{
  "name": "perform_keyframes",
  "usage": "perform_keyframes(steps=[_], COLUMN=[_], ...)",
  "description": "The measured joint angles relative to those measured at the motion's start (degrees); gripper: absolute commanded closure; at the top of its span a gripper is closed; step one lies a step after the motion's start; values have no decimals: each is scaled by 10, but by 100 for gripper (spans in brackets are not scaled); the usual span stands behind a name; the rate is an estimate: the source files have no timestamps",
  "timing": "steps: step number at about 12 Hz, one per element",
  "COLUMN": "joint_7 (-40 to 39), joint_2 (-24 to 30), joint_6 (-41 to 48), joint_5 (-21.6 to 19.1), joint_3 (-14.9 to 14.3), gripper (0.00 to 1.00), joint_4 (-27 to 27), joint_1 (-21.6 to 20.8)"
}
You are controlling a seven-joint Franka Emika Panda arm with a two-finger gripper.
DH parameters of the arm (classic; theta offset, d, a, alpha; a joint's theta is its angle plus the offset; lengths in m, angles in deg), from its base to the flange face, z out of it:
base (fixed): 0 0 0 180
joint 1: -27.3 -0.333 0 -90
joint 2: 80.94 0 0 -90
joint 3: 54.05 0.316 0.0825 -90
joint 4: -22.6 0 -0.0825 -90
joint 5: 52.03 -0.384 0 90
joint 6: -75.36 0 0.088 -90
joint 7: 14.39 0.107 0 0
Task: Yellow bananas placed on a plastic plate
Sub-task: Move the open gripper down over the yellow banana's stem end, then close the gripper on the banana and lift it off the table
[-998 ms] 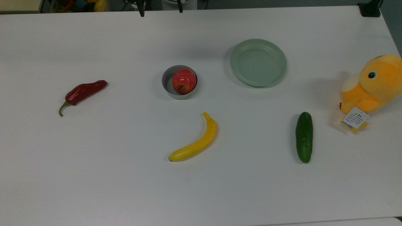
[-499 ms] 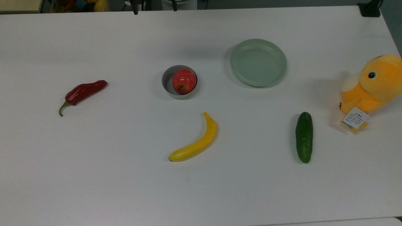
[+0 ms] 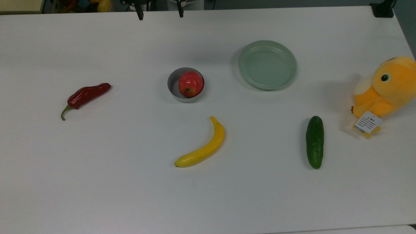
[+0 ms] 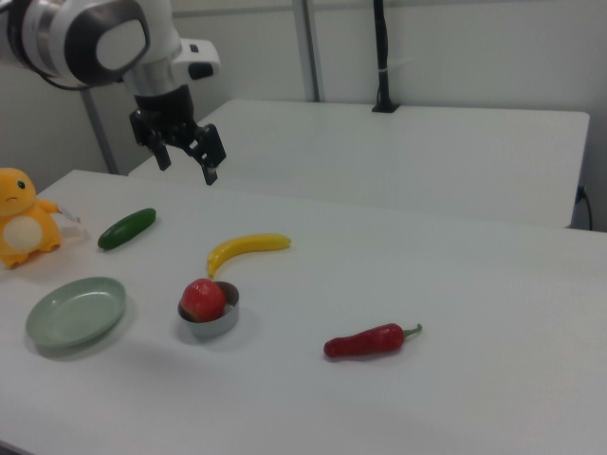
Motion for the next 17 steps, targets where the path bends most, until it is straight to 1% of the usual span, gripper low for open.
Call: perform_keyframes(steps=[2, 4, 6, 9, 11, 13, 14, 15, 17], joint_7=[72, 172, 248, 343, 383, 405, 408, 410, 413], joint_2=[-29, -66, -102, -169, -222, -267, -283, -293, -306], joint_6=[-48, -108, -157, -243, -280, -319, -337, -349, -368], joint_5=[-17, -37, -40, -41, -41, -39, -39, -39, -38], joint_3=[2, 2, 3, 3, 3, -12, -21, -23, -25], gripper=[0, 0, 0, 0, 0, 0, 0, 0, 0], joint_4=[10, 11, 9, 7, -5, -18, -21, -24, -27], joint_1=[-11, -18, -22, -55, -74, -96, -110, -116, -119])
